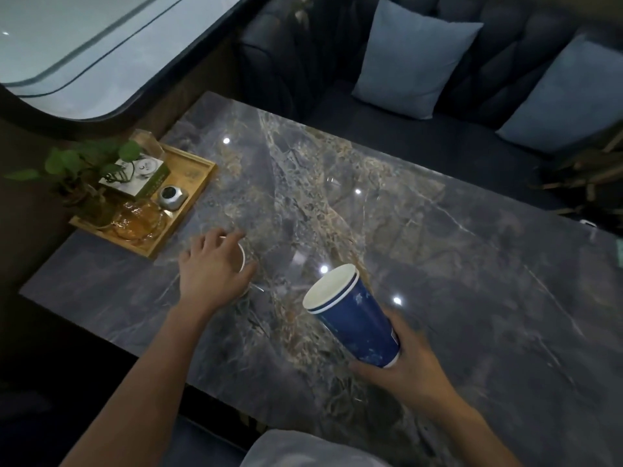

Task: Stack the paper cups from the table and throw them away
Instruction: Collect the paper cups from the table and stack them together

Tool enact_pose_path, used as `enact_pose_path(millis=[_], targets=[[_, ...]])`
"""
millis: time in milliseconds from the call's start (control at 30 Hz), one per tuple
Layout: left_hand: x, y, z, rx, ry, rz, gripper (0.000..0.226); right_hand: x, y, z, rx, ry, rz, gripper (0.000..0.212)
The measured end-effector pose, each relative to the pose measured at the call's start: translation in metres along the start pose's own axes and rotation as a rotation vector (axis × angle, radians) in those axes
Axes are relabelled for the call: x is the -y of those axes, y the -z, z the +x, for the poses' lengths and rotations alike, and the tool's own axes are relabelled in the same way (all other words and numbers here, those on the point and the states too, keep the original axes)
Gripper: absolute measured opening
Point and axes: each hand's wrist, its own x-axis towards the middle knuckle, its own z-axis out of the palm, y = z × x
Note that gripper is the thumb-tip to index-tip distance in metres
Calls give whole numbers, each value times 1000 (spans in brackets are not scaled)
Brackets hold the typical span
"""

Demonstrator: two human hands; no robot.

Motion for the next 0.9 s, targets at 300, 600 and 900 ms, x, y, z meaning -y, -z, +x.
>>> enact_pose_path(millis=[300, 600, 900], targets=[[-9, -2, -10, -60, 59, -7, 52, -5, 1, -8, -35, -21, 6, 67], [-6, 0, -8, -62, 30, -51, 47, -13, 0, -17, -70, -20, 23, 63], [-5, 9, -15, -55, 9, -121, 48, -15, 4, -25, -94, 9, 27, 67]])
